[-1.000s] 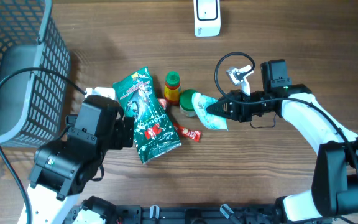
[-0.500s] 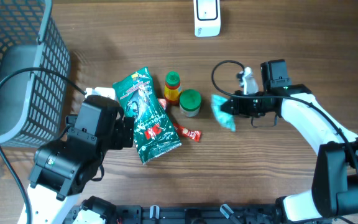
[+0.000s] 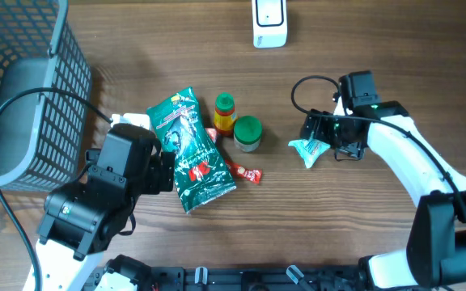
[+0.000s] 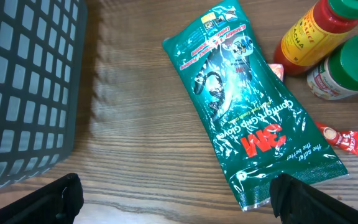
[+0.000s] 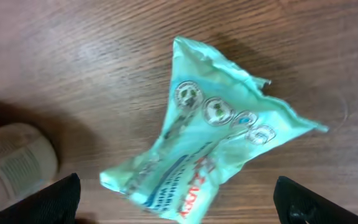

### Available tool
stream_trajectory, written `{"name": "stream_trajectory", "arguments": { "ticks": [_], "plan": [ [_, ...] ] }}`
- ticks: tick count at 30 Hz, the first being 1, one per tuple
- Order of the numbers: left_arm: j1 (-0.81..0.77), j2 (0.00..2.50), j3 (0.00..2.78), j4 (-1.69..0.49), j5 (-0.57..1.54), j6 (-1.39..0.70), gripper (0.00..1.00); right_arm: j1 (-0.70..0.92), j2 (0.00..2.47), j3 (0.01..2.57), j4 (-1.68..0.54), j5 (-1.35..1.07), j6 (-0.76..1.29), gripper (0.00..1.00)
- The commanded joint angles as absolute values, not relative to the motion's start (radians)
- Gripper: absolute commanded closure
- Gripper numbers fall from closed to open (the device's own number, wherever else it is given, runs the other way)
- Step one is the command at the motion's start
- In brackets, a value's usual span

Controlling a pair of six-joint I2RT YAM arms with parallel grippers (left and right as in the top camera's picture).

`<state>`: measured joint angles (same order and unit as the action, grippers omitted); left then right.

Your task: Scan the item barcode

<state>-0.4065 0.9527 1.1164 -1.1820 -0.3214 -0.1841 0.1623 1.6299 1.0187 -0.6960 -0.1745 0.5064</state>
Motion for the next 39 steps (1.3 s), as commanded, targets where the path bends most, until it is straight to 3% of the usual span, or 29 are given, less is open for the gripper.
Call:
{"name": "stream_trajectory", "arguments": {
  "ticks": [1, 6, 8, 14, 22, 25, 28, 29, 31, 37, 39],
  "plan": [
    [-0.408, 0.956, 1.116, -1.179, -0.331, -0.172, 0.00, 0.252, 1.628, 1.039, -0.686, -0.030, 0.741, 0.00],
    [-0.408, 0.956, 1.116, -1.179, -0.331, -0.172, 0.00, 0.389, 1.701, 1.040, -0.723, 0.232, 1.037, 0.01],
    [-0.408, 0.956, 1.116, -1.179, -0.331, -0.172, 0.00, 0.390, 1.704, 1.040, -0.707, 0.245, 1.075, 0.08],
    [-0.408, 0.956, 1.116, -1.179, -0.331, -0.172, 0.00, 0.390, 1.708, 1.040, -0.612, 0.266, 1.058, 0.23],
    [-0.408, 0.956, 1.116, -1.179, -0.331, -0.172, 0.00, 0.390, 1.813, 1.040, -0.582, 0.175, 1.029, 0.35],
    [-0.408, 0.956, 1.116, -1.179, -0.331, -0.172, 0.00, 0.390, 1.835, 1.040, -0.601, 0.163, 1.020, 0.50],
    [-0.408, 0.956, 1.116, -1.179, -0.331, -0.172, 0.00, 0.390, 1.835, 1.040, -0.630, 0.134, 1.009, 0.48],
    [-0.408, 0.956, 1.116, -1.179, -0.331, -0.172, 0.00, 0.390, 1.835, 1.043, -0.630, 0.121, 0.983, 0.43],
    [-0.408, 0.956, 1.116, -1.179, -0.331, -0.172, 0.00, 0.390, 1.834, 1.070, -0.647, 0.135, 0.908, 0.43],
    [-0.408, 0.956, 1.116, -1.179, -0.331, -0.172, 0.00, 0.390, 1.834, 1.136, -0.666, 0.213, 0.350, 0.46],
    [-0.408, 0.956, 1.116, -1.179, -0.331, -0.172, 0.00, 0.390, 1.834, 1.143, -0.714, 0.214, 0.337, 0.40]
  ]
}}
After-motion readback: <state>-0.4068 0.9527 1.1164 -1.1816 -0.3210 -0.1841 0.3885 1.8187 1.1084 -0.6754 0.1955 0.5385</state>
